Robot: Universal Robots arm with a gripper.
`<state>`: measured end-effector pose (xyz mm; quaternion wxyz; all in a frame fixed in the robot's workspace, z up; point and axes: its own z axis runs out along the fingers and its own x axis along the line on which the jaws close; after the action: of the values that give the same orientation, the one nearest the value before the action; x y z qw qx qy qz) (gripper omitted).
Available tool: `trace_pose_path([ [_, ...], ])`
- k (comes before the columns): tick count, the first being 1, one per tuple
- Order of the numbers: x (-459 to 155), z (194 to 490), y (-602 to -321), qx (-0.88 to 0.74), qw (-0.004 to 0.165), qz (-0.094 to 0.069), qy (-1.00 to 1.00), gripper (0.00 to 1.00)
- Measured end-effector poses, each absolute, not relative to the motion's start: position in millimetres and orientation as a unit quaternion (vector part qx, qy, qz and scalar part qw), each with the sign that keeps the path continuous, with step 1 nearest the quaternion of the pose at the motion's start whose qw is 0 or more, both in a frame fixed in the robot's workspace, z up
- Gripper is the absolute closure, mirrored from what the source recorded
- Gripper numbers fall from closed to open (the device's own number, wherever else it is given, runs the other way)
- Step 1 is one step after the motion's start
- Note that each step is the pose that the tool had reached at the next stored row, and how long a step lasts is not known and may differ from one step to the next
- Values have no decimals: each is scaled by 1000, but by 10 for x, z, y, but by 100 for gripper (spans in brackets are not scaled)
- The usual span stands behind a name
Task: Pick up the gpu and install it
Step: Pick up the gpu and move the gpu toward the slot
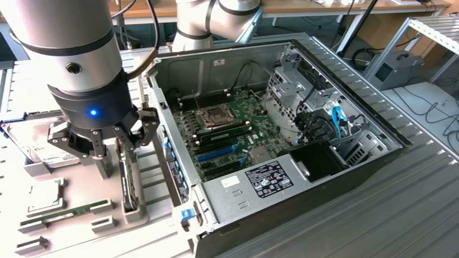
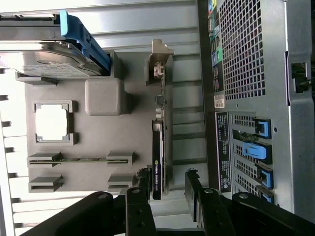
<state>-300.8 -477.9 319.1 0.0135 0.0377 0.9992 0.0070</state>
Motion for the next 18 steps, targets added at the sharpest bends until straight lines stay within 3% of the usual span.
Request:
trace_pose_path([
  [18,-3014,3144,-4777,38,14,7,999,58],
])
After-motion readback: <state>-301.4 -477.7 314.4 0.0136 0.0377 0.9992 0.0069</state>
